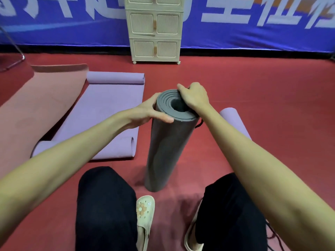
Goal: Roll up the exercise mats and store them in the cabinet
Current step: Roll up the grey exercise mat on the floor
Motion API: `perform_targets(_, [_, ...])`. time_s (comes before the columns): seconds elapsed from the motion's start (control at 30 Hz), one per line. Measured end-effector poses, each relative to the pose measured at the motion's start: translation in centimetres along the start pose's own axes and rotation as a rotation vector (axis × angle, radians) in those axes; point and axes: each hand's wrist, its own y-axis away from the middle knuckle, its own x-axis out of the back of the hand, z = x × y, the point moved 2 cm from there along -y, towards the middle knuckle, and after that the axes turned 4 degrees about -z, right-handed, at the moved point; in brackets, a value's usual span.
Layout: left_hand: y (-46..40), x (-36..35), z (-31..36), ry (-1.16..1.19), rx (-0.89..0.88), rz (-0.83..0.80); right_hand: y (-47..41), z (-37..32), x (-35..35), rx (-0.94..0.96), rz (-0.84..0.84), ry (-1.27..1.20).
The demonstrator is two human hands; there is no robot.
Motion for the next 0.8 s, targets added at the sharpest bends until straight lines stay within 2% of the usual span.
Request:
perform_targets(0.07, [0.3, -0.9, 1.0, 0.274, 0.002, 0.045, 0.3, -0.2, 0.1, -0.033, 0.017, -0.166])
perform_targets(0.1, [0.2, -1.2, 1.1, 0.35, 0.009, 0.142, 0.5, -0.3, 0.1, -0.051, 0.011, -0.254])
perform_targets(0.23, [0.1, -1.5, 0.5, 0.356, 0.085, 0.616, 2.2, -0.8, 0.4, -0.051, -0.196, -0.493])
perform_targets(0.3, [0.5, -1.5, 0.7, 0.404, 0.09, 0.723, 3.1, -0.2, 0.3, -0.02, -0.282, -0.515])
perform_targets(0.37, [0.9, -1.4, 0.9, 0.456, 0.076, 0.786, 3.8, 0.4, 0.0, -0.005, -0.277, -0.592])
perform_targets(0.5, [0.7, -1.4, 1.7, 0.472, 0.08, 0.814, 3.7, 0.4, 0.6, 0.044, -0.209, -0.635])
perform_targets(0.63, [0.1, -1.2, 2.2, 0.461, 0.058, 0.773, 2.8, 0.4, 1.6, 0.105, -0.178, -0.617])
perform_targets(0.8, [-1.8, -1.6, 2.3, 0.248, 0.141, 0.622, 2.0, 2.4, 1.0, 0.122, -0.127, -0.576])
